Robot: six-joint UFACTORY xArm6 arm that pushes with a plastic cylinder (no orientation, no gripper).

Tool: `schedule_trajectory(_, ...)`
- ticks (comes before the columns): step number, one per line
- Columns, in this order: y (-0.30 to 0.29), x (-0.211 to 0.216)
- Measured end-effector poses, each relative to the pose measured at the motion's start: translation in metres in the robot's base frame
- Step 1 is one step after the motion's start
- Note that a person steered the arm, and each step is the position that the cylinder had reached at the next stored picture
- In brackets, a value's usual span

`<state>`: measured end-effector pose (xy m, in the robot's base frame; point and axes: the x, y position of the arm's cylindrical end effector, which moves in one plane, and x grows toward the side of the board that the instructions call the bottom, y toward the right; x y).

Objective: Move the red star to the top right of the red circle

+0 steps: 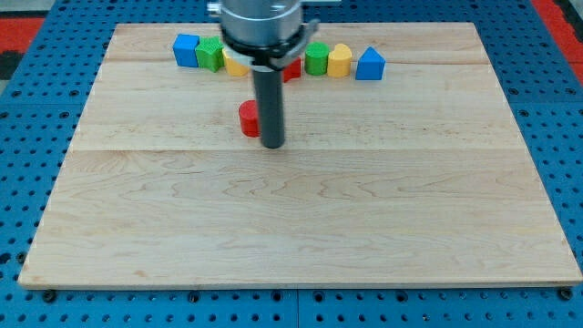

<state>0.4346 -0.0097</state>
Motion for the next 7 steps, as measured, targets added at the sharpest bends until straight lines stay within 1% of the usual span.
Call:
schedule_trajectory(1, 0.042, -0.018)
schedule_trajectory(2, 0.042, -0.08)
schedule_trajectory(3, 0.034, -0.11)
schedule_trajectory(7, -0.065, -0.117)
